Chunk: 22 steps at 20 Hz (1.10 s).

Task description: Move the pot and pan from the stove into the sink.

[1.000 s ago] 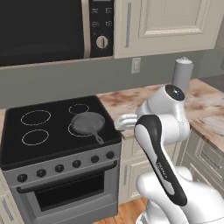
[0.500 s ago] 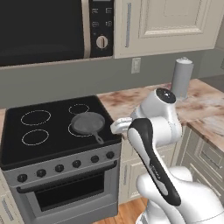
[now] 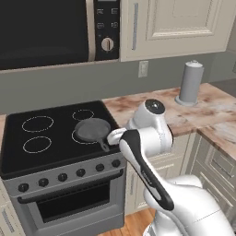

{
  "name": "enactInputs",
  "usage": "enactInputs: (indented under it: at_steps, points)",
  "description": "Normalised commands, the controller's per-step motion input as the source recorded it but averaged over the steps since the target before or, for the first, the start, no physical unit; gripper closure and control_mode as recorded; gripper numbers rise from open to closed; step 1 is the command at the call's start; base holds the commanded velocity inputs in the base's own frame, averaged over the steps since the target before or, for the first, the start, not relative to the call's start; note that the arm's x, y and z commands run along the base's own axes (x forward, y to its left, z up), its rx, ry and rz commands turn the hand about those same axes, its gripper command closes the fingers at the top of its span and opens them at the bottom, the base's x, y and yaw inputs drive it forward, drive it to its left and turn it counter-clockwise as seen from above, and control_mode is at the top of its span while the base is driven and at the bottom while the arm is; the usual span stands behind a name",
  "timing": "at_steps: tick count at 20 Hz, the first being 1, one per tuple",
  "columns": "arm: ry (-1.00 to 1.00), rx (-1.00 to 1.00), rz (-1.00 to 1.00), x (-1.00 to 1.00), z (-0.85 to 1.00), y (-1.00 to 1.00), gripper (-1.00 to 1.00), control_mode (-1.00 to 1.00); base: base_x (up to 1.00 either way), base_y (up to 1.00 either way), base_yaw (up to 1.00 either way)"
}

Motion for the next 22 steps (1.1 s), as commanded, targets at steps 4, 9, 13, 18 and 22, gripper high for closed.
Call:
enactInputs:
  at_steps: [4,9,13,18,22]
  points:
    - [0.00,-0.05,0.02,0.39,-0.29,0.11,-1.00,-1.00,0.00,0.00,0.00]
    - [0.00,-0.04,0.02,0.36,-0.28,0.10,-1.00,-1.00,0.00,0.00,0.00]
    - [0.00,-0.03,0.02,0.39,-0.27,0.12,-1.00,-1.00,0.00,0.00,0.00]
    - [0.00,-0.02,0.00,0.40,-0.29,0.16,-1.00,-1.00,0.00,0.00,0.00]
    - [0.00,-0.01,0.00,0.33,-0.28,0.10,-1.00,-1.00,0.00,0.00,0.00]
